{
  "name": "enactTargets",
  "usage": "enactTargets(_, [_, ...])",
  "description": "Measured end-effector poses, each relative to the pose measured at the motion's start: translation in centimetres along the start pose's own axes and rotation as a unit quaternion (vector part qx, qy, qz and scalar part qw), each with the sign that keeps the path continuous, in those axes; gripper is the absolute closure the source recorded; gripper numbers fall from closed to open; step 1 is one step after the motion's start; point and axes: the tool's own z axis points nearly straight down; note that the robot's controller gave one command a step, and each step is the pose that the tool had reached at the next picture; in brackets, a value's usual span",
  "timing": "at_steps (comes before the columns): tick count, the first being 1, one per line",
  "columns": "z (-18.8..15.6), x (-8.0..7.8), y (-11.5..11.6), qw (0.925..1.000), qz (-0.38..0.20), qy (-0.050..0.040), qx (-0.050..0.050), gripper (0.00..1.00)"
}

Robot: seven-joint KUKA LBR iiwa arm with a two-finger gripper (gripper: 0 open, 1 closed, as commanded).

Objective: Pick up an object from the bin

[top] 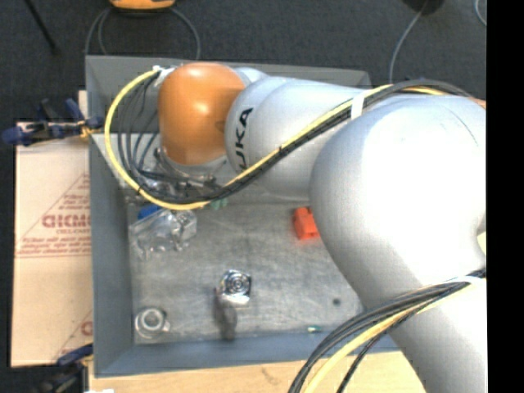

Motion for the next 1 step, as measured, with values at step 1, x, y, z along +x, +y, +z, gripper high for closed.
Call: enactTargets(1, [1.48, -1.16, 1.15, 0.9791, -0.203, -0.0016, 0.002, 0.0])
